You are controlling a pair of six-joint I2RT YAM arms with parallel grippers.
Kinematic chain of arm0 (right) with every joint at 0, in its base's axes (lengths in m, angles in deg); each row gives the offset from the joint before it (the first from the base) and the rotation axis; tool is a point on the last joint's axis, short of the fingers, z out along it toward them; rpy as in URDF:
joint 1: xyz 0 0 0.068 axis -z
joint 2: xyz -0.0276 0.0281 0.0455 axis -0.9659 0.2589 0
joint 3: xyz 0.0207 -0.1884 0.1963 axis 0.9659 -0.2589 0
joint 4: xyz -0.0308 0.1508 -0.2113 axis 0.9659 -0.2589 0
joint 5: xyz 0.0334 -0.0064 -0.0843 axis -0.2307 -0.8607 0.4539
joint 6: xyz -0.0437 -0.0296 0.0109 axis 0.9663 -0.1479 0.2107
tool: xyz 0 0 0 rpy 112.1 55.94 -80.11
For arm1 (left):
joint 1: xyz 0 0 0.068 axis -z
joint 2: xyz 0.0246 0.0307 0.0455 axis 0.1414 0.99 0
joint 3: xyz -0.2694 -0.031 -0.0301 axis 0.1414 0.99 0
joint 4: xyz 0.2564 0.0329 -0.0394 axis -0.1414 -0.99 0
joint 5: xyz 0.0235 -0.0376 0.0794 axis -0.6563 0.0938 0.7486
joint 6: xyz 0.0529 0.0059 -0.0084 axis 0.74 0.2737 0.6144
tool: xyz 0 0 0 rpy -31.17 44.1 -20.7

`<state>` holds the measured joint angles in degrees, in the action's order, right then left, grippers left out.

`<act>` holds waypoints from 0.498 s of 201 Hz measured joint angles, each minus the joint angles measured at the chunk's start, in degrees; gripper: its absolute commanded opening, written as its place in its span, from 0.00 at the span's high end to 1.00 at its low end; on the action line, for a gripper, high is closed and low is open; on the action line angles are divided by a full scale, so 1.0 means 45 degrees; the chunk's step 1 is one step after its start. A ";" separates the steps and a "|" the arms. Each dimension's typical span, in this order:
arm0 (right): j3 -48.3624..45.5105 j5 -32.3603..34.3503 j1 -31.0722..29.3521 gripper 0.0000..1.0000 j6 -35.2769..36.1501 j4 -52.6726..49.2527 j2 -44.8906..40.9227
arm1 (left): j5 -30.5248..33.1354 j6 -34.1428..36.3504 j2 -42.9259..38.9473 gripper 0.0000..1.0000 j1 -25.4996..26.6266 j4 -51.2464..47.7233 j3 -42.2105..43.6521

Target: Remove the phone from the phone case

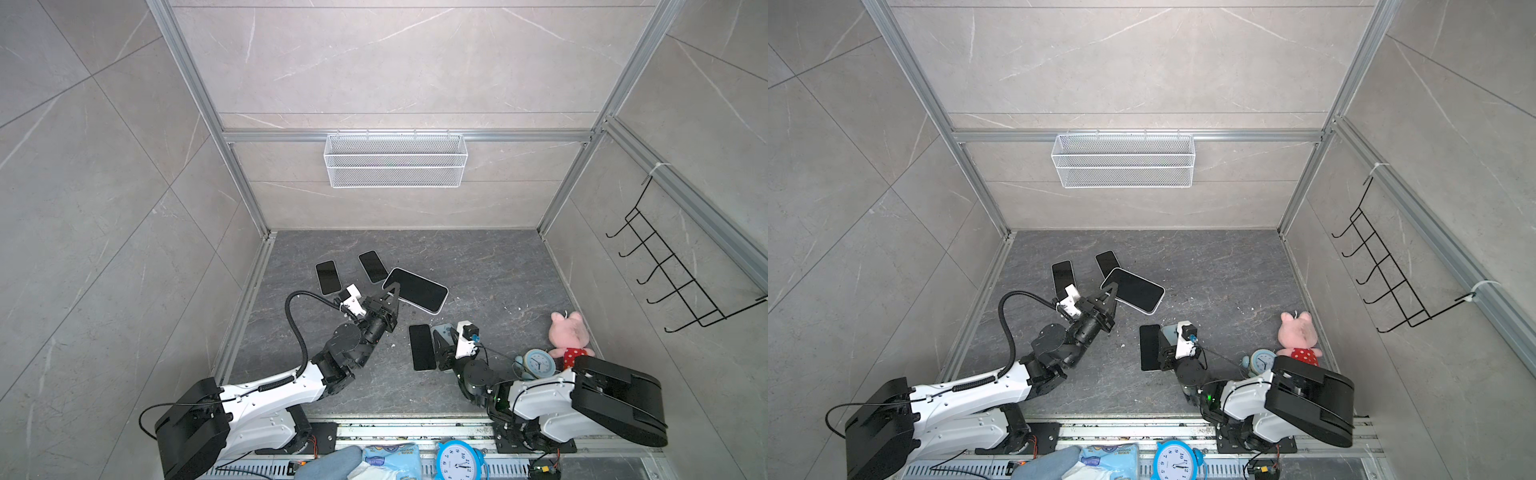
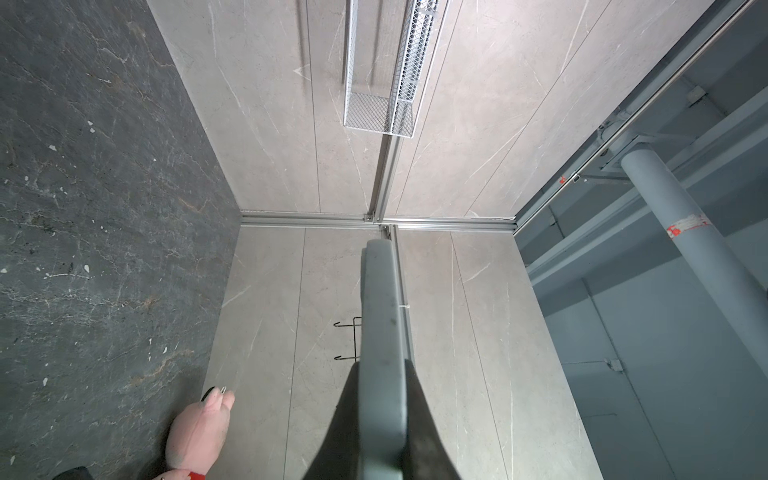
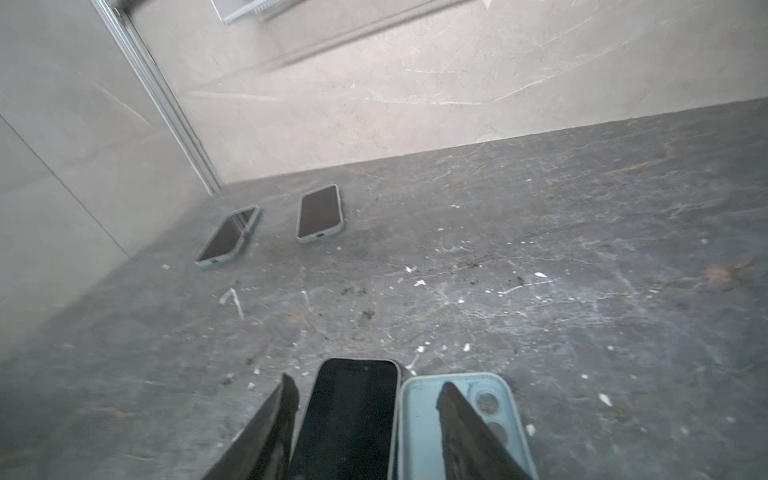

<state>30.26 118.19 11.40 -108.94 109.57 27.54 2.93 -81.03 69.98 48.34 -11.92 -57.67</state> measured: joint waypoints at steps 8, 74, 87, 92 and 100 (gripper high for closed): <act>-0.0053 -0.0442 0.0097 0.27 -0.0097 -0.0330 -0.1005 | -0.0058 0.0073 -0.0121 1.00 -0.0073 -0.0155 0.0000; 0.1972 -0.5289 0.3541 0.22 -0.2953 -0.8442 -1.0788 | -0.3109 0.0209 -0.0641 1.00 -0.2900 -0.2035 0.0000; 0.2764 -0.6178 0.4022 0.22 -0.3415 -0.9670 -1.1332 | -0.3808 0.0209 -0.0471 1.00 -0.3235 -0.2098 -0.0010; 0.3084 -0.6484 0.4153 0.22 -0.3560 -1.0088 -1.1356 | -0.4051 0.0209 -0.0355 1.00 -0.3317 -0.2093 -0.0024; 0.3585 -0.7033 0.4318 0.22 -0.3847 -1.0686 -1.1239 | -0.4469 0.0199 -0.0083 1.00 -0.3405 -0.2025 -0.0087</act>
<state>46.39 86.54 30.83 -126.25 61.48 -23.03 -17.18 -80.14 69.61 33.02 -21.04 -58.07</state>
